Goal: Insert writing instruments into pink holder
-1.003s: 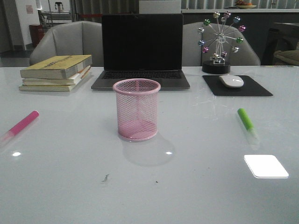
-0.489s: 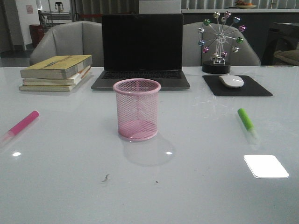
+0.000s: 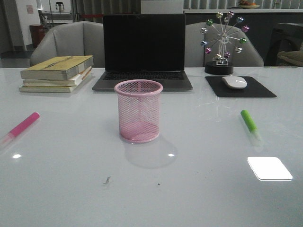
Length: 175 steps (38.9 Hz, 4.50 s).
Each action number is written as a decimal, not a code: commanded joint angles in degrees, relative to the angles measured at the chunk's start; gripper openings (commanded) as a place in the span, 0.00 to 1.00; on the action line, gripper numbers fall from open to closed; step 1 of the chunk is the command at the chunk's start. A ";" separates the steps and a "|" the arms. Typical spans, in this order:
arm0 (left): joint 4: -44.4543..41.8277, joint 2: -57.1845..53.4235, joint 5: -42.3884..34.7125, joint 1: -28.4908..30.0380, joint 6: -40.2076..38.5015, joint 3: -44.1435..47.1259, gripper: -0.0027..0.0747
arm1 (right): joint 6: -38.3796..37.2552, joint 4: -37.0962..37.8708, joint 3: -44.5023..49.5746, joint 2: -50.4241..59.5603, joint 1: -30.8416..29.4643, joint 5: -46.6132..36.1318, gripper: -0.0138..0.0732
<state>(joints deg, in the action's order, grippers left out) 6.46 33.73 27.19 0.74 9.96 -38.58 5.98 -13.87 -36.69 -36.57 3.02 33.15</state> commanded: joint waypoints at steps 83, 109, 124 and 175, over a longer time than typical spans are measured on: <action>0.93 0.41 -4.58 -0.33 -0.26 -2.09 0.61 | 1.08 3.36 -51.14 -83.34 0.02 15.43 0.72; 0.93 0.41 -4.58 -0.33 -0.26 -2.09 0.61 | 1.17 1.85 -54.66 -83.29 0.30 16.28 0.22; 0.93 0.41 -4.58 -0.33 -0.26 -2.09 0.61 | 2.68 1.78 -55.98 -64.45 5.35 1.45 0.22; 0.93 0.41 -4.58 -0.33 -0.26 -2.09 0.61 | 2.56 1.65 -29.66 -66.38 31.13 -54.49 0.22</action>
<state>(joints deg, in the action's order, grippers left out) 6.79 33.73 27.31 0.74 9.96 -38.58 8.54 -12.24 -64.88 -104.94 34.21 -15.47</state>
